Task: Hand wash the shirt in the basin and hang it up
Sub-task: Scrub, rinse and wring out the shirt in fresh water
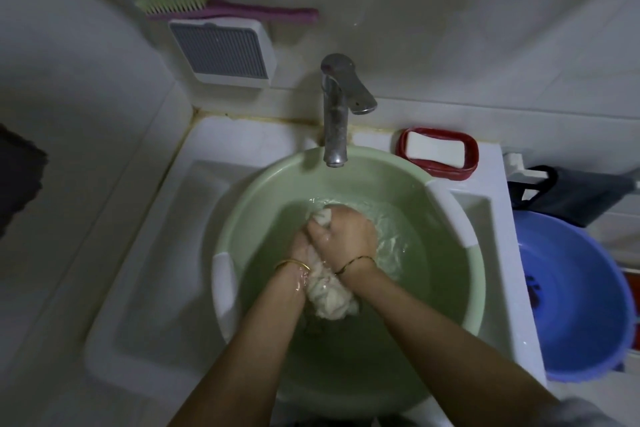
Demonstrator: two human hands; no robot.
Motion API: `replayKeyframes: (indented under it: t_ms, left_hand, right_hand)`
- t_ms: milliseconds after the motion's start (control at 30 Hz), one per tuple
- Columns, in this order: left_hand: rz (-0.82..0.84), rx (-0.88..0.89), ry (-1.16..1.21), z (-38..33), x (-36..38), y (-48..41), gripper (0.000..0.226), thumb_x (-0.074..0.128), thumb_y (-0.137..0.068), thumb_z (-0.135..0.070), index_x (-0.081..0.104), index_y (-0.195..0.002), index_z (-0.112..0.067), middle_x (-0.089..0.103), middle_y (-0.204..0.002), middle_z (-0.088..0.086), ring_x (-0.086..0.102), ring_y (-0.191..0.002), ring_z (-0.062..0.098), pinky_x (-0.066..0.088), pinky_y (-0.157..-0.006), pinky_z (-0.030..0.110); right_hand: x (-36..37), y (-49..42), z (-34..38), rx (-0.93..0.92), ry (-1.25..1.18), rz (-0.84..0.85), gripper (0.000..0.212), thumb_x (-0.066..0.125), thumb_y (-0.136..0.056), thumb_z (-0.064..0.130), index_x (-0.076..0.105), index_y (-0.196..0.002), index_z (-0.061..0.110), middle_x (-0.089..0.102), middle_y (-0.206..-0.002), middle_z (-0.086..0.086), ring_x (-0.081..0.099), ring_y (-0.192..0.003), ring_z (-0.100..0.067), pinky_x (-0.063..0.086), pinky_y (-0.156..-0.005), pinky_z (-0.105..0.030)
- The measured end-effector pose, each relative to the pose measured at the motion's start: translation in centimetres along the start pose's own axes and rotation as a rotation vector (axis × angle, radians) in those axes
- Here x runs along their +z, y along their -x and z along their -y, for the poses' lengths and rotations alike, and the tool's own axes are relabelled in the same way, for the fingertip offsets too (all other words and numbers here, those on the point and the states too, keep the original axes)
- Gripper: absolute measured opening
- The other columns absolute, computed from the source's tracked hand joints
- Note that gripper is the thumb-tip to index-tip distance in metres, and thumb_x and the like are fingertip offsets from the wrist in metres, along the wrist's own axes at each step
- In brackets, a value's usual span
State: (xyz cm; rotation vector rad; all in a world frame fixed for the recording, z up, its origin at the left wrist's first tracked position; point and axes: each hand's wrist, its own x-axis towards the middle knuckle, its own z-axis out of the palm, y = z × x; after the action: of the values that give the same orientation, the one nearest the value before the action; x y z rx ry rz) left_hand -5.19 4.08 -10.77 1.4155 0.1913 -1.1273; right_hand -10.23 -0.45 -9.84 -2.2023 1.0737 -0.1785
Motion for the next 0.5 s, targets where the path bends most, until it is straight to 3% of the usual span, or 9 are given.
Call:
replayKeyframes:
  t_ms: [67,100,167,200,267,333,367,433,500]
  left_hand:
    - [-0.053,-0.001,-0.300,1.0,-0.3,-0.6,0.042,0.034,-0.100,-0.015,0.060,-0.068,-0.009,0.063,-0.060,0.006,0.063,-0.061,0.017,0.055,-0.062,0.025]
    - [-0.106,0.045,-0.535,1.2,-0.7,-0.7,0.035,0.037,-0.097,-0.020,0.063,-0.077,-0.006,0.066,-0.075,0.012,0.064,-0.077,0.026,0.053,-0.073,0.033]
    - [-0.217,0.174,-0.933,1.4,-1.5,-0.6,0.031,0.040,-0.094,-0.024,0.061,-0.105,-0.004,0.061,-0.106,0.019,0.058,-0.102,0.032,0.042,-0.078,0.031]
    - [-0.237,0.214,-1.107,1.7,-2.0,-0.7,0.033,0.042,-0.095,-0.025,0.053,-0.121,-0.009,0.054,-0.120,0.019,0.052,-0.112,0.032,0.039,-0.080,0.031]
    - [-0.203,0.228,-1.478,2.7,-2.6,-0.5,0.057,0.043,-0.094,-0.030,0.021,-0.146,-0.027,0.019,-0.149,0.019,0.026,-0.135,0.035,0.030,-0.104,0.038]
    - [-0.133,0.192,-1.781,4.0,-2.7,-1.3,0.072,0.042,-0.093,-0.036,-0.003,-0.149,-0.035,-0.012,-0.156,0.012,-0.002,-0.142,0.041,0.012,-0.113,0.051]
    - [-0.102,0.149,-1.855,4.4,-2.8,-1.9,0.073,0.042,-0.093,-0.038,-0.005,-0.149,-0.031,-0.016,-0.156,0.013,-0.005,-0.142,0.042,0.009,-0.113,0.054]
    - [-0.062,0.021,-1.934,4.6,-2.8,-2.7,0.074,0.044,-0.093,-0.039,0.000,-0.150,-0.021,-0.010,-0.156,0.016,-0.002,-0.141,0.043,0.014,-0.113,0.056]
    - [-0.078,-0.005,-1.921,4.8,-3.2,-3.3,0.071,0.049,-0.091,-0.032,0.010,-0.149,-0.020,-0.003,-0.155,0.017,0.004,-0.140,0.044,0.021,-0.112,0.054]
  right_hand:
    - [0.1,-1.7,-1.5,0.076,0.079,0.003,0.037,0.042,-0.086,0.045,0.062,-0.086,0.013,0.065,-0.098,-0.011,0.060,-0.090,-0.031,0.036,-0.066,-0.028]
    - [0.2,-2.4,-2.4,0.074,0.149,0.026,0.035,0.044,-0.090,0.042,0.062,-0.094,0.012,0.064,-0.104,-0.011,0.060,-0.094,-0.031,0.040,-0.070,-0.030]
    - [0.3,-3.1,-4.2,0.046,0.306,0.082,0.042,0.042,-0.094,0.046,0.054,-0.116,0.013,0.053,-0.120,-0.010,0.055,-0.104,-0.029,0.046,-0.081,-0.036]
    - [0.5,-3.1,-5.3,0.065,0.383,0.116,0.050,0.038,-0.095,0.051,0.045,-0.128,0.013,0.045,-0.128,-0.010,0.050,-0.110,-0.029,0.047,-0.085,-0.040]
    - [1.4,-2.4,-6.8,0.143,0.510,0.163,0.066,0.027,-0.095,0.058,0.022,-0.144,0.015,0.028,-0.145,-0.014,0.040,-0.122,-0.033,0.044,-0.093,-0.045]
    - [2.9,-1.2,-7.5,0.121,0.660,0.218,0.068,0.015,-0.097,0.055,0.003,-0.151,0.016,0.006,-0.156,-0.016,0.026,-0.133,-0.041,0.034,-0.102,-0.051]
    - [3.7,-0.8,-7.8,0.047,0.730,0.270,0.066,0.012,-0.098,0.053,-0.003,-0.151,0.016,-0.004,-0.158,-0.016,0.018,-0.138,-0.043,0.027,-0.106,-0.055]
    - [4.6,-0.5,-8.2,-0.179,0.845,0.372,0.062,0.009,-0.099,0.051,-0.005,-0.151,0.019,-0.009,-0.158,-0.013,0.004,-0.141,-0.045,0.017,-0.108,-0.062]
    - [4.2,-1.4,-9.0,-0.244,0.920,0.384,0.062,0.010,-0.098,0.055,-0.004,-0.151,0.025,-0.007,-0.159,-0.009,0.002,-0.142,-0.043,0.022,-0.104,-0.062]
